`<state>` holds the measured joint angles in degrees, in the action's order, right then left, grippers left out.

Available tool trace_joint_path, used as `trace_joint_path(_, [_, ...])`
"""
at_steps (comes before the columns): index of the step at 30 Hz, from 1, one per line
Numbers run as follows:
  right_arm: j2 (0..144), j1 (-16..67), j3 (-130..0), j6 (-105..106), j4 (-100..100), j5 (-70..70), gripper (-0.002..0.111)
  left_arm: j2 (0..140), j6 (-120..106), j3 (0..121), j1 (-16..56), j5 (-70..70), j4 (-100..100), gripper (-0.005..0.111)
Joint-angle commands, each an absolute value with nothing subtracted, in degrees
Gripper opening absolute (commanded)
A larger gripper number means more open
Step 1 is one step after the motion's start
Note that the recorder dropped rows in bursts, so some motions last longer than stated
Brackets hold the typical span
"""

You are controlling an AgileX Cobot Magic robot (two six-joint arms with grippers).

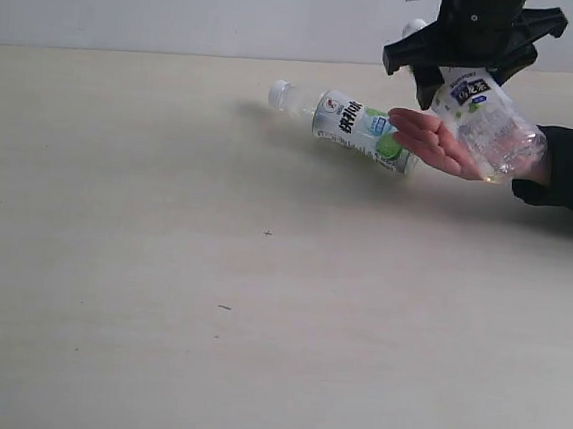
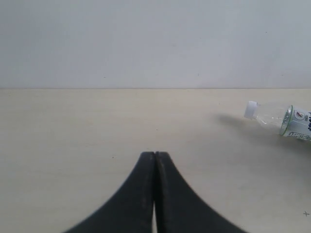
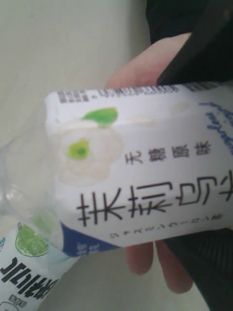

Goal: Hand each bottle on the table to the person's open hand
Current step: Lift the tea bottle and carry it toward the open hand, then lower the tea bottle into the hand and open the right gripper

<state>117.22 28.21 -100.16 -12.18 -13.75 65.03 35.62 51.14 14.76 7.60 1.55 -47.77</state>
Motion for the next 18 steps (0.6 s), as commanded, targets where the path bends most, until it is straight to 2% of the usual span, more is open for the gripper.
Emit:
trace_joint_path(1, [119.34, 28.02, -100.55, -14.89, -16.7, 63.26, 0.0, 35.3, 51.23, 14.72, 7.51, 1.52, -48.03, 0.0])
trace_joint_path(14, [119.85, 28.02, -100.43, -23.2, -21.57, 61.55, 0.001, 35.3, 51.23, 14.72, 7.51, 1.52, -48.03, 0.0])
trace_joint_path(16, [119.85, 28.02, -100.43, -23.2, -21.57, 61.78, 0.006, 35.3, 51.23, 14.72, 7.51, 1.52, -48.03, 0.0])
trace_joint_path(18, [119.85, 28.02, -100.43, -23.2, -21.57, 61.77, 0.016, 35.3, 51.23, 14.72, 7.51, 1.52, -48.03, 0.0])
